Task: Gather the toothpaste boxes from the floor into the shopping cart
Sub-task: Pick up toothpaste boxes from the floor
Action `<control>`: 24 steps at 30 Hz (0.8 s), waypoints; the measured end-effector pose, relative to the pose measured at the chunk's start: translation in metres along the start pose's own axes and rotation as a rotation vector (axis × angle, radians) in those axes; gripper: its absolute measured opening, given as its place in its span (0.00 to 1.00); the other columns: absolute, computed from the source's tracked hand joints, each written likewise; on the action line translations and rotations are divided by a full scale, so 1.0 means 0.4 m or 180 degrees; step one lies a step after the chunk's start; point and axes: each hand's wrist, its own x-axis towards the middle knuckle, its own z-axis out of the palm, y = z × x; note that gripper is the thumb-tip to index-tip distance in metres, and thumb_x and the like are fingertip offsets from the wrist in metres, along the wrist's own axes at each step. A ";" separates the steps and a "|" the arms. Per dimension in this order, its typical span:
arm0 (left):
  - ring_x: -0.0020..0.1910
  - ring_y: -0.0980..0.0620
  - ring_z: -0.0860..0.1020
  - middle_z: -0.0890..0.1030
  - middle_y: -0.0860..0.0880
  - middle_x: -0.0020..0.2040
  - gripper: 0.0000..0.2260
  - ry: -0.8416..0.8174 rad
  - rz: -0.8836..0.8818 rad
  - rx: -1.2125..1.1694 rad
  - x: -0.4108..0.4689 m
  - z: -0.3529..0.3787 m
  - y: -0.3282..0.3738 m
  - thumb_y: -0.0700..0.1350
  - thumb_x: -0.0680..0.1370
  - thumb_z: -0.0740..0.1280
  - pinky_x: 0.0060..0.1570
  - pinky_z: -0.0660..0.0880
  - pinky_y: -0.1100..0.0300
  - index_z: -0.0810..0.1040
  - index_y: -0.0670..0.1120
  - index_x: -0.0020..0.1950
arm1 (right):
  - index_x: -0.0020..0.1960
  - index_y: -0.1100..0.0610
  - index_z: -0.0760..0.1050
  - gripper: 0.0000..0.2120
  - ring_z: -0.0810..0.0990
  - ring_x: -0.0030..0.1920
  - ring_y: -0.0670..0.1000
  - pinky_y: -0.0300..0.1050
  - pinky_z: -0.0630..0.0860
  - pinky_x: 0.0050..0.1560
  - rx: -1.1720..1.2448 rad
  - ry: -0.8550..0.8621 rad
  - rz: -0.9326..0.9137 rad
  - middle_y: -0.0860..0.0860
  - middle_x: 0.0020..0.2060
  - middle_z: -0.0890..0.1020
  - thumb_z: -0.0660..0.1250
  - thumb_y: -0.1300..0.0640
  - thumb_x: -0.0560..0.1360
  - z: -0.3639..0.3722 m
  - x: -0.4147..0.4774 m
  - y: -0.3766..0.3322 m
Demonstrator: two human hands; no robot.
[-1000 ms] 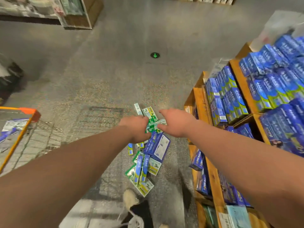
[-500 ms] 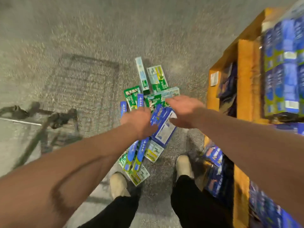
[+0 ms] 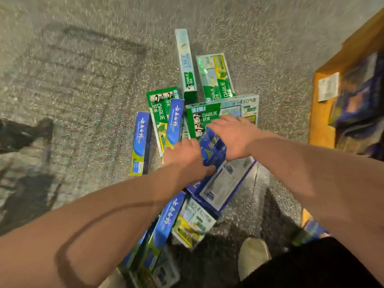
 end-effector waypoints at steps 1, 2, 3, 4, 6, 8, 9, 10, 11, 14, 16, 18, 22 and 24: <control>0.68 0.43 0.72 0.71 0.45 0.67 0.46 -0.0010 -0.0066 -0.0003 0.013 0.028 0.008 0.77 0.68 0.65 0.60 0.71 0.44 0.65 0.44 0.71 | 0.83 0.48 0.44 0.57 0.48 0.81 0.55 0.63 0.53 0.78 -0.0032 -0.0034 -0.0024 0.47 0.82 0.51 0.79 0.49 0.68 0.019 0.019 0.005; 0.69 0.43 0.70 0.70 0.45 0.68 0.49 -0.0023 -0.0131 -0.0007 0.023 0.060 0.015 0.79 0.66 0.65 0.60 0.70 0.44 0.63 0.44 0.73 | 0.83 0.47 0.43 0.60 0.45 0.81 0.56 0.64 0.51 0.78 -0.0068 -0.0088 -0.0069 0.46 0.82 0.48 0.81 0.49 0.66 0.037 0.034 0.007; 0.71 0.44 0.69 0.69 0.45 0.69 0.53 -0.0036 -0.0209 -0.0003 0.029 0.090 0.021 0.80 0.64 0.65 0.60 0.70 0.44 0.61 0.44 0.74 | 0.83 0.46 0.41 0.63 0.43 0.81 0.57 0.66 0.49 0.78 -0.0111 -0.0128 -0.0135 0.45 0.82 0.45 0.83 0.49 0.64 0.054 0.048 0.005; 0.72 0.44 0.67 0.67 0.45 0.71 0.57 -0.0074 -0.0300 0.0013 0.037 0.113 0.027 0.82 0.62 0.65 0.61 0.69 0.44 0.57 0.44 0.77 | 0.82 0.45 0.39 0.66 0.41 0.81 0.57 0.66 0.47 0.78 -0.0177 -0.0162 -0.0203 0.44 0.82 0.42 0.84 0.48 0.62 0.071 0.060 0.005; 0.76 0.43 0.62 0.62 0.44 0.77 0.66 -0.0177 -0.0482 0.0056 0.055 0.143 0.039 0.84 0.58 0.64 0.64 0.66 0.41 0.47 0.43 0.82 | 0.82 0.42 0.36 0.69 0.38 0.81 0.58 0.67 0.46 0.76 -0.0261 -0.0233 -0.0256 0.44 0.81 0.38 0.85 0.48 0.60 0.097 0.082 0.008; 0.77 0.43 0.61 0.60 0.44 0.79 0.69 -0.0230 -0.0564 0.0064 0.068 0.157 0.050 0.84 0.57 0.63 0.66 0.63 0.40 0.42 0.44 0.83 | 0.81 0.41 0.34 0.72 0.37 0.80 0.59 0.69 0.46 0.76 -0.0256 -0.0287 -0.0207 0.44 0.81 0.36 0.86 0.50 0.58 0.112 0.097 0.011; 0.77 0.43 0.62 0.61 0.44 0.78 0.69 -0.0244 -0.0587 0.0048 0.070 0.165 0.056 0.83 0.57 0.64 0.67 0.62 0.39 0.41 0.44 0.83 | 0.81 0.41 0.33 0.73 0.36 0.80 0.60 0.70 0.46 0.75 -0.0271 -0.0321 -0.0191 0.45 0.81 0.35 0.86 0.50 0.58 0.118 0.100 0.011; 0.76 0.43 0.63 0.62 0.44 0.78 0.69 -0.0237 -0.0619 0.0012 0.071 0.174 0.062 0.83 0.57 0.66 0.67 0.61 0.40 0.41 0.43 0.82 | 0.81 0.41 0.32 0.74 0.36 0.80 0.60 0.71 0.46 0.75 -0.0293 -0.0343 -0.0184 0.45 0.81 0.34 0.87 0.51 0.57 0.125 0.102 0.010; 0.75 0.43 0.63 0.63 0.43 0.77 0.70 -0.0221 -0.0657 -0.0025 0.071 0.180 0.066 0.82 0.57 0.67 0.67 0.61 0.40 0.40 0.43 0.82 | 0.80 0.41 0.31 0.75 0.36 0.80 0.61 0.71 0.46 0.75 -0.0314 -0.0354 -0.0187 0.46 0.80 0.33 0.87 0.51 0.57 0.132 0.103 0.007; 0.74 0.41 0.64 0.63 0.42 0.76 0.71 -0.0192 -0.0778 -0.0132 0.074 0.189 0.074 0.80 0.55 0.72 0.68 0.61 0.42 0.42 0.42 0.82 | 0.80 0.42 0.30 0.74 0.36 0.80 0.62 0.70 0.47 0.75 -0.0412 -0.0224 -0.0220 0.48 0.80 0.33 0.86 0.52 0.58 0.154 0.097 0.004; 0.73 0.41 0.64 0.62 0.42 0.74 0.71 -0.0154 -0.0819 -0.0163 0.080 0.186 0.083 0.79 0.55 0.74 0.69 0.61 0.44 0.44 0.42 0.82 | 0.80 0.42 0.30 0.71 0.36 0.80 0.62 0.70 0.47 0.76 -0.0508 0.0017 -0.0219 0.48 0.81 0.34 0.85 0.54 0.62 0.163 0.097 0.016; 0.71 0.42 0.66 0.63 0.43 0.72 0.69 -0.0018 -0.0756 -0.0243 0.080 0.195 0.094 0.77 0.55 0.75 0.68 0.63 0.45 0.46 0.41 0.81 | 0.80 0.41 0.30 0.67 0.35 0.80 0.63 0.70 0.46 0.76 -0.0610 0.0169 -0.0247 0.48 0.81 0.35 0.81 0.56 0.65 0.166 0.096 0.032; 0.67 0.43 0.69 0.64 0.44 0.68 0.63 0.0392 -0.0550 -0.0345 0.057 0.228 0.116 0.74 0.59 0.74 0.63 0.67 0.47 0.49 0.40 0.80 | 0.81 0.41 0.38 0.62 0.35 0.80 0.62 0.70 0.45 0.76 -0.0739 0.0170 -0.0381 0.48 0.82 0.39 0.80 0.53 0.65 0.166 0.086 0.052; 0.66 0.43 0.69 0.65 0.44 0.67 0.59 0.0486 -0.0466 -0.0413 0.052 0.228 0.125 0.74 0.62 0.73 0.63 0.68 0.47 0.52 0.41 0.78 | 0.81 0.42 0.48 0.59 0.37 0.80 0.60 0.69 0.45 0.76 -0.0739 0.0256 -0.0509 0.47 0.82 0.45 0.81 0.52 0.62 0.163 0.073 0.061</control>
